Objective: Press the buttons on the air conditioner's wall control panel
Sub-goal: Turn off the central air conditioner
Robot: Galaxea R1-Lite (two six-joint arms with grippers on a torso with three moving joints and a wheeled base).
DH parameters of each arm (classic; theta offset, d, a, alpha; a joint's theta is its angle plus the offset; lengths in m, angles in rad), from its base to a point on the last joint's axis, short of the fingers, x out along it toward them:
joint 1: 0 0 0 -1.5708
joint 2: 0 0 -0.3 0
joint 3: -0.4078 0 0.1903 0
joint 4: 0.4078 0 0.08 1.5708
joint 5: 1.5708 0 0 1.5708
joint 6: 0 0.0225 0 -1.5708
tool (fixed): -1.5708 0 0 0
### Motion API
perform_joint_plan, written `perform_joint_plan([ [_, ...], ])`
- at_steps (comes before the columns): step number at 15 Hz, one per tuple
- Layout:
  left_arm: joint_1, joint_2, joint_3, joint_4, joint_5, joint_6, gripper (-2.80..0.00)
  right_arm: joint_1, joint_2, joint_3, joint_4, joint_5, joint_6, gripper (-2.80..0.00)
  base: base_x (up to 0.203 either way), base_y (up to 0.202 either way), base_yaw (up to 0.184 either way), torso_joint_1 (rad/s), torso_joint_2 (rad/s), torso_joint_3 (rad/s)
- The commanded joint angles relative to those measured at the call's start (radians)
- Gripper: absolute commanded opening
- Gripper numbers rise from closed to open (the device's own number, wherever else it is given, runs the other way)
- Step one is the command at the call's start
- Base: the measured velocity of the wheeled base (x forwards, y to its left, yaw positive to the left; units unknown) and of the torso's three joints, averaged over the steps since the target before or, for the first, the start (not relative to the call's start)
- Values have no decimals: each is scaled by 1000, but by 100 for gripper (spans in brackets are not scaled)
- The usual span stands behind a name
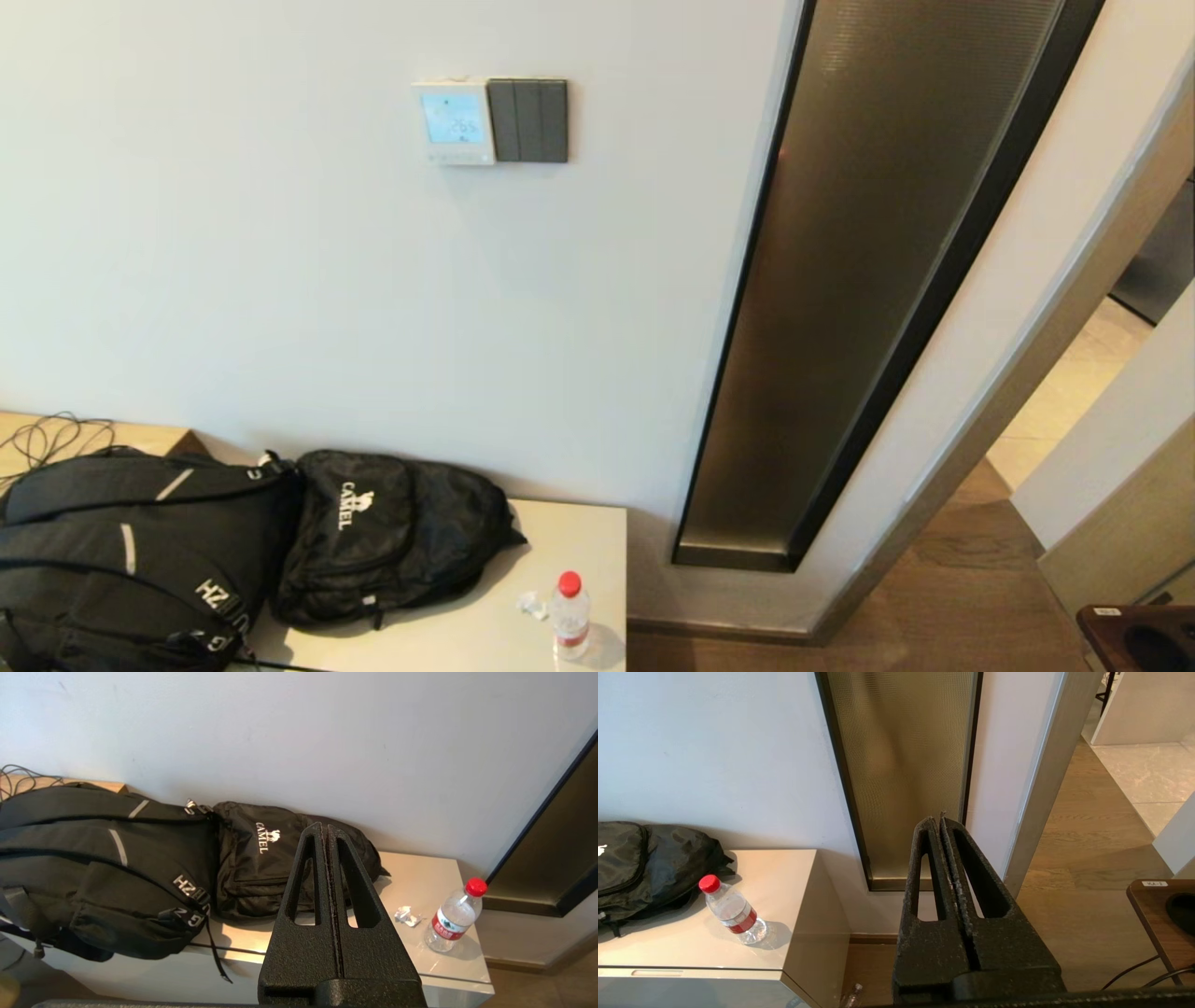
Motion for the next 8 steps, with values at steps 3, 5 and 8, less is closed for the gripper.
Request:
perform_joint_plan([
  [3,0,-2,1,0,0,-1,-280,0,1,0,0,0,0,-280,0,0,0,0,0,0],
  [5,0,-2,1,0,0,-1,-280,0,1,0,0,0,0,-280,0,0,0,0,0,0],
  [8,0,-2,1,0,0,-1,-280,0,1,0,0,0,0,-280,0,0,0,0,0,0],
])
